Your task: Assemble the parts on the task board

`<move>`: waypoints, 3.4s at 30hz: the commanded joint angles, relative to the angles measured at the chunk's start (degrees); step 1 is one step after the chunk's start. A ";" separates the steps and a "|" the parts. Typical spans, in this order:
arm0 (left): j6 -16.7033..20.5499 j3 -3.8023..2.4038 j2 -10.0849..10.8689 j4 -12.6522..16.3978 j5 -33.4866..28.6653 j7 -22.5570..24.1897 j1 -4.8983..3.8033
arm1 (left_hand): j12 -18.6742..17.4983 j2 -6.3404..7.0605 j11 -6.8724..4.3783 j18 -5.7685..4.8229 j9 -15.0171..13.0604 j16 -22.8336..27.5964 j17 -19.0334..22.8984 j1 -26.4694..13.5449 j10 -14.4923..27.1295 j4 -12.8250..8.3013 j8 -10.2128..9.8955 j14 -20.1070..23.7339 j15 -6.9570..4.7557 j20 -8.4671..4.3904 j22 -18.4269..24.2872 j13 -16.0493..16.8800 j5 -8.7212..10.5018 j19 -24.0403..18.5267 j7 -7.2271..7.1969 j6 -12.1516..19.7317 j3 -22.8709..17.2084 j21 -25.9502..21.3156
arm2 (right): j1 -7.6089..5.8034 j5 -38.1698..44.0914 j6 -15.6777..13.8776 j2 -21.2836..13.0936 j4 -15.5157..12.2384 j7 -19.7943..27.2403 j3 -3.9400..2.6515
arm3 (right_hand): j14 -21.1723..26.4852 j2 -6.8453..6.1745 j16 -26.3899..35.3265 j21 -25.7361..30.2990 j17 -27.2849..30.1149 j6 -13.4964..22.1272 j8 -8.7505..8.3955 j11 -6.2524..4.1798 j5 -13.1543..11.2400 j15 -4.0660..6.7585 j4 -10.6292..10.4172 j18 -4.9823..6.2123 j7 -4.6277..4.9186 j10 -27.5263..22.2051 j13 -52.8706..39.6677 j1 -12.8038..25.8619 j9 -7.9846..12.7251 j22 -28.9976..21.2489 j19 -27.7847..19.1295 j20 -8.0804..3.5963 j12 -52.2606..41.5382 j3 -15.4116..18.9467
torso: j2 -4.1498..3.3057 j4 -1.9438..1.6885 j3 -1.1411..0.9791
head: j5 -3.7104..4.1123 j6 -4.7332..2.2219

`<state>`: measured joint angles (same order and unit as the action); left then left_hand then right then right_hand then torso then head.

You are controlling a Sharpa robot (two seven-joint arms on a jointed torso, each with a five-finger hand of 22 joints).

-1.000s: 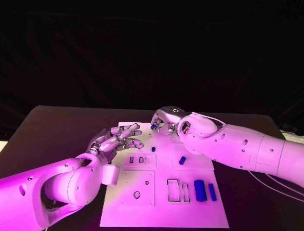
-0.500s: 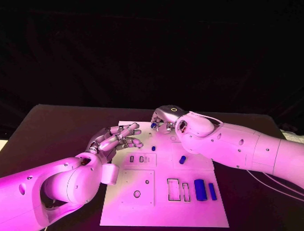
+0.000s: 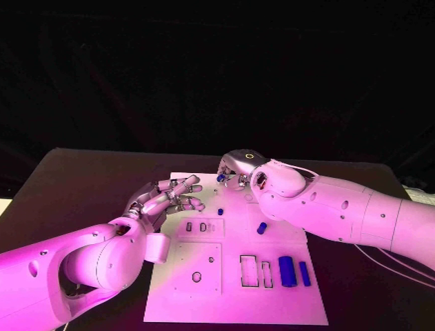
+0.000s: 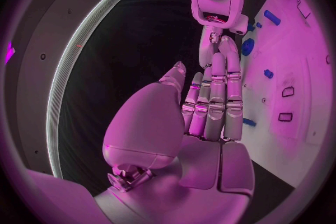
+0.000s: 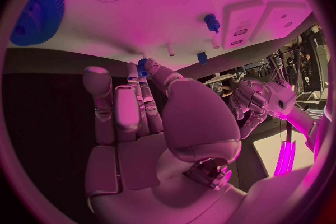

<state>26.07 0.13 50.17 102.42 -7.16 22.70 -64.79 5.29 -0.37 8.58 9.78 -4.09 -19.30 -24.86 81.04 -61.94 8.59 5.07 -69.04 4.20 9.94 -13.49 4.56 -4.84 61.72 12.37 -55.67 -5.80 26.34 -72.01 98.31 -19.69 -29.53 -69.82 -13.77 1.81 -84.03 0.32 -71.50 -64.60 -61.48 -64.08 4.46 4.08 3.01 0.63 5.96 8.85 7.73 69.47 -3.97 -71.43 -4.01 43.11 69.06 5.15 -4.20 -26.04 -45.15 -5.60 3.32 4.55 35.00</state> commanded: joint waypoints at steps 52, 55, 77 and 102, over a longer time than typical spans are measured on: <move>-2.51 -0.02 0.51 -0.67 1.42 -0.48 -0.07 | -0.35 -0.03 -0.01 0.40 0.07 -0.52 -0.37 0.62 0.51 -0.66 -0.20 0.60 0.14 0.05 -0.20 -0.10 -0.33 -0.54 0.07 0.32 -0.24 0.41 | -0.34 -16.65 0.33 -19.32 -14.19 -2.10 -1.59 | -3.91 -9.18 -11.12 -7.27 -15.09 10.05 -0.09 -1.59 9.04 0.99 -9.03 -2.15 0.11 8.07 -35.11 -2.03 -0.13 10.52 4.83 -1.04 -41.22 13.56 | 0.42 1.41 -0.59 | 0.40 -0.89; -2.71 -0.02 0.40 -0.79 1.62 -0.56 -0.06 | -0.35 -0.03 -0.01 0.40 0.07 -0.52 -0.37 0.62 0.51 -0.66 -0.20 0.60 0.14 0.05 -0.20 -0.10 -0.33 -0.54 0.07 0.32 -0.24 0.41 | -0.35 -17.42 2.08 -19.51 -13.84 -3.24 -1.61 | -4.41 -8.37 -14.04 -9.67 -19.82 10.94 0.50 -1.09 9.50 0.71 -11.21 -2.82 0.81 6.36 -52.26 -3.81 -0.31 13.95 5.75 -0.06 -56.69 16.82 | 0.41 1.43 -0.58 | 0.79 -1.04; -2.95 -0.02 -0.01 -1.18 3.76 -0.81 -0.06 | -0.32 -0.10 0.01 0.40 0.06 -0.55 -0.47 0.61 0.54 -0.68 -0.19 0.69 0.16 0.06 -0.25 -0.10 -0.33 -0.62 0.08 0.34 -0.31 0.46 | -0.16 -18.63 6.46 -16.73 -9.79 -6.04 -1.56 | -5.11 -7.02 -16.47 -12.44 -24.34 12.02 1.51 -0.01 10.84 -0.36 -14.42 -3.24 1.42 10.62 -69.33 -5.38 -0.39 18.18 6.81 0.55 -71.49 19.74 | 0.34 1.26 -0.56 | 1.44 -0.90; -2.74 -0.02 -0.11 -1.45 3.77 -1.16 -0.06 | -0.28 -0.14 0.01 0.41 0.04 -0.60 -0.56 0.66 0.56 -0.74 -0.18 0.74 0.16 0.07 -0.30 -0.10 -0.34 -0.69 0.08 0.34 -0.38 0.52 | 0.09 -18.40 7.80 -15.40 -8.54 -5.65 -1.47 | -5.53 -5.45 -17.49 -14.22 -26.38 10.18 2.93 -0.28 11.07 -0.21 -14.26 -3.77 1.09 12.14 -72.54 -6.19 -0.70 21.31 8.12 0.49 -74.07 19.58 | 0.30 1.21 -0.54 | 0.90 -0.57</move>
<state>24.23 0.15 50.16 100.89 -3.77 21.47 -64.79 5.29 -0.60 8.58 9.78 -4.09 -19.52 -25.38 81.27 -61.94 8.13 5.08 -68.72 4.53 9.94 -13.74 4.55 -4.84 61.31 12.36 -55.67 -6.25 26.56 -71.98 78.90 -13.04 -45.01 -78.41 -19.07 0.33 -84.02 -5.59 -88.70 -78.58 -74.92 -53.64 7.30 3.91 13.76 0.62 -8.41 5.70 8.79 81.22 -74.95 -77.54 -4.64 64.38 76.76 5.64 -77.95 -6.33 -44.81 -4.39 2.77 5.49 34.37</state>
